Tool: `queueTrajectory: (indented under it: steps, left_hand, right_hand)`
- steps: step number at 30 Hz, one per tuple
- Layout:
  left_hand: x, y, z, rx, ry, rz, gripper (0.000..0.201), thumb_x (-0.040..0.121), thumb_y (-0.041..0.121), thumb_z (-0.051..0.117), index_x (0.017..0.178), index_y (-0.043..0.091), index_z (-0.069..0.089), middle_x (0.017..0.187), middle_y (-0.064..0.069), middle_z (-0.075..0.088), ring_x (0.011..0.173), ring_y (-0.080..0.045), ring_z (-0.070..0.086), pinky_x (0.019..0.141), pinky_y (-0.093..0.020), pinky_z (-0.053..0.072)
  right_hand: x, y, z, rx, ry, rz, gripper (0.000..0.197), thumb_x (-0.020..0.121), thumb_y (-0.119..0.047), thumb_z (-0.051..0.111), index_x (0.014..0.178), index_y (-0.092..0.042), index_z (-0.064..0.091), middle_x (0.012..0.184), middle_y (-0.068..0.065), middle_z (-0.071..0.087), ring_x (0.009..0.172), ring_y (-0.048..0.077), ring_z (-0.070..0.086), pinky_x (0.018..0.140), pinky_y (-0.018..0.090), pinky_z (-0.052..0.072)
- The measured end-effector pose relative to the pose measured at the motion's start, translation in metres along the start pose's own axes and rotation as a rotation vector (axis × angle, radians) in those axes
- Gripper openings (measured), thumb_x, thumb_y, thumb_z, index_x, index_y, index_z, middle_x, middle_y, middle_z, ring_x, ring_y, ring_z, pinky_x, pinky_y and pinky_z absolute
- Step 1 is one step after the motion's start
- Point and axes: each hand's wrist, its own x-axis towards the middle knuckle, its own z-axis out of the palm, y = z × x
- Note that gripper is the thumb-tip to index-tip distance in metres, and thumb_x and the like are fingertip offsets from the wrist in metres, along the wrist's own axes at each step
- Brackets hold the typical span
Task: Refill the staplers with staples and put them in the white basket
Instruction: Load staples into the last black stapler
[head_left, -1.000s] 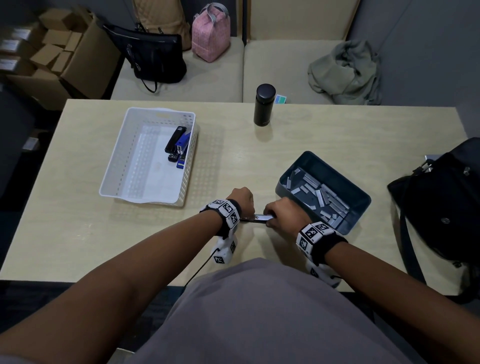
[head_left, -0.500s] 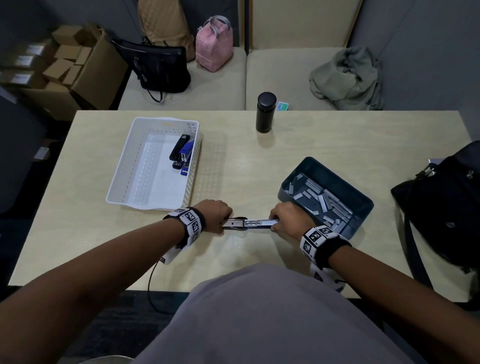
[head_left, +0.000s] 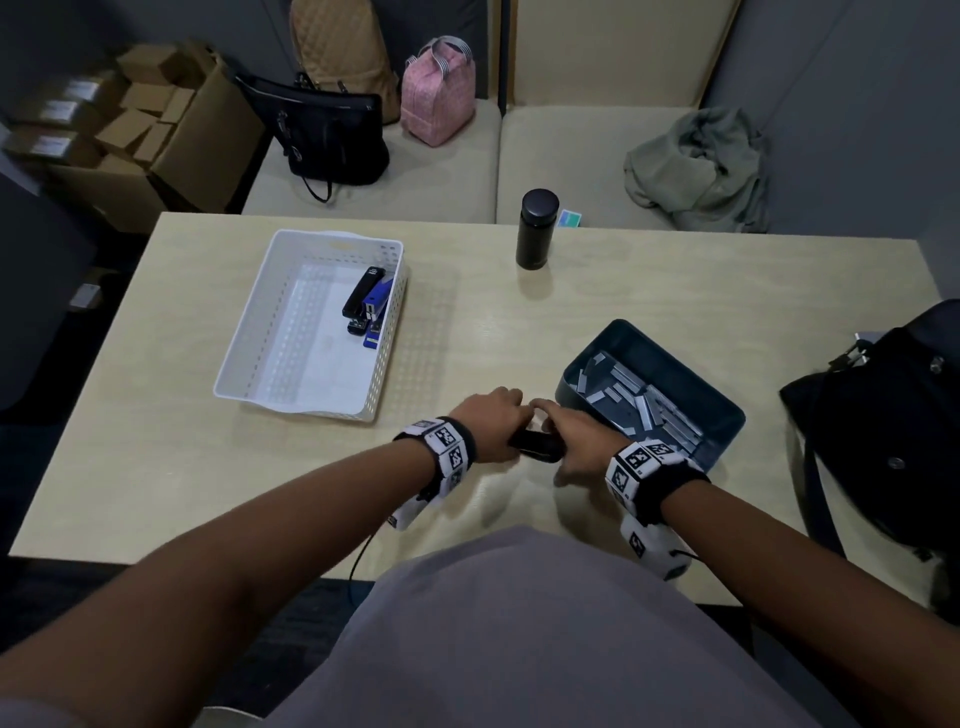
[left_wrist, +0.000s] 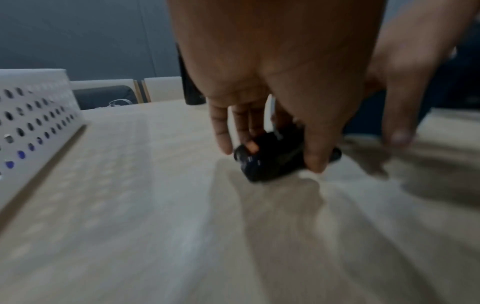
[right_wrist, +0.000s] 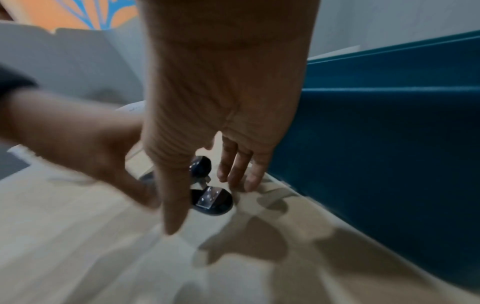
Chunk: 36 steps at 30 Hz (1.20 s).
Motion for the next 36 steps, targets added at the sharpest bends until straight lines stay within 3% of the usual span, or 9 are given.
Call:
queueTrajectory:
  steps: [3,9,13,16,21,28,31,33,36]
  left_hand:
    - [0.002,0.006,0.021,0.073,-0.048,-0.041,0.047,0.086,0.023,0.062,0.129,0.010,0.046,0.124,-0.015,0.048,0.111,-0.032,0.049,0.073,-0.040,0.048]
    - [0.004,-0.001,0.012,-0.017,0.010,0.009,0.044,0.088,0.014,0.059,0.132,0.014,0.051,0.118,-0.014,0.053,0.109,-0.033,0.051,0.071,-0.041,0.049]
    - [-0.002,-0.021,-0.014,-0.250,0.255,-0.069,0.044,0.079,0.013,0.067,0.122,0.012,0.058,0.119,-0.010,0.054,0.108,-0.029,0.056,0.079,-0.040,0.053]
    - [-0.007,-0.046,-0.035,-0.596,0.469,-0.337,0.055,0.078,0.012,0.068,0.130,0.012,0.052,0.124,-0.011,0.057,0.112,-0.028,0.057,0.093,-0.038,0.050]
    - [-0.029,-0.087,-0.086,-1.444,0.422,-0.607,0.033,0.094,0.030,0.054,0.121,0.012,0.058,0.108,-0.011,0.065,0.094,-0.029,0.066,0.071,-0.043,0.058]
    - [-0.070,-0.186,-0.103,-1.445,0.569,-0.704,0.031,0.097,0.020,0.051,0.121,0.003,0.059,0.104,-0.019,0.066,0.091,-0.030,0.062,0.074,-0.043,0.054]
    - [-0.077,-0.229,-0.094,-1.402,0.527,-0.816,0.025,0.099,0.022,0.043,0.113,0.004,0.053,0.094,-0.018,0.061,0.080,-0.030,0.058,0.071,-0.044,0.055]
    - [-0.077,-0.250,-0.084,-1.324,0.448,-0.865,0.020,0.099,0.022,0.041,0.104,0.005,0.052,0.087,-0.017,0.056,0.077,-0.031,0.057,0.076,-0.052,0.057]
    - [-0.068,-0.278,-0.066,-1.199,0.388,-0.904,0.030,0.098,0.022,0.041,0.111,0.001,0.058,0.107,-0.025,0.061,0.097,-0.040,0.062,0.090,-0.058,0.053]
  right_hand:
    - [-0.002,0.001,-0.002,0.085,-0.050,0.029,0.119,0.054,-0.029,0.093,0.149,-0.021,0.022,0.132,0.007,0.050,0.119,0.024,0.053,0.103,0.037,0.047]
    - [0.002,-0.016,0.002,0.180,-0.084,0.055,0.058,0.064,-0.058,0.071,0.111,-0.027,0.060,0.102,-0.002,0.070,0.092,0.016,0.068,0.087,0.041,0.057]
    - [0.021,-0.040,-0.009,0.366,-0.015,0.073,0.026,0.086,-0.030,0.066,0.103,-0.010,0.064,0.086,0.009,0.066,0.081,0.026,0.064,0.078,0.038,0.050]
    - [0.033,-0.076,-0.032,0.641,0.109,0.070,0.004,0.089,-0.013,0.062,0.087,-0.012,0.058,0.077,0.009,0.059,0.076,0.026,0.059,0.071,0.037,0.047]
    - [0.066,-0.170,-0.063,0.900,0.155,-0.030,0.025,0.088,0.006,0.049,0.108,-0.006,0.059,0.095,0.016,0.063,0.081,0.024,0.060,0.078,0.041,0.053]
    - [0.115,-0.248,-0.073,0.559,-0.048,-0.111,0.054,0.083,-0.019,0.069,0.133,-0.019,0.049,0.121,0.003,0.061,0.108,0.021,0.056,0.075,0.028,0.046]
    - [0.136,-0.259,-0.064,0.327,0.035,-0.063,0.053,0.075,-0.029,0.074,0.124,-0.019,0.054,0.126,0.014,0.058,0.108,0.030,0.059,0.091,0.038,0.051]
    - [0.144,-0.256,-0.057,0.229,0.096,0.022,0.053,0.076,-0.029,0.068,0.125,-0.016,0.051,0.132,0.018,0.045,0.108,0.037,0.057,0.093,0.042,0.051]
    - [0.149,-0.247,-0.049,0.204,0.110,0.064,0.051,0.085,-0.014,0.058,0.133,-0.007,0.042,0.134,0.019,0.033,0.115,0.038,0.050,0.089,0.030,0.044]
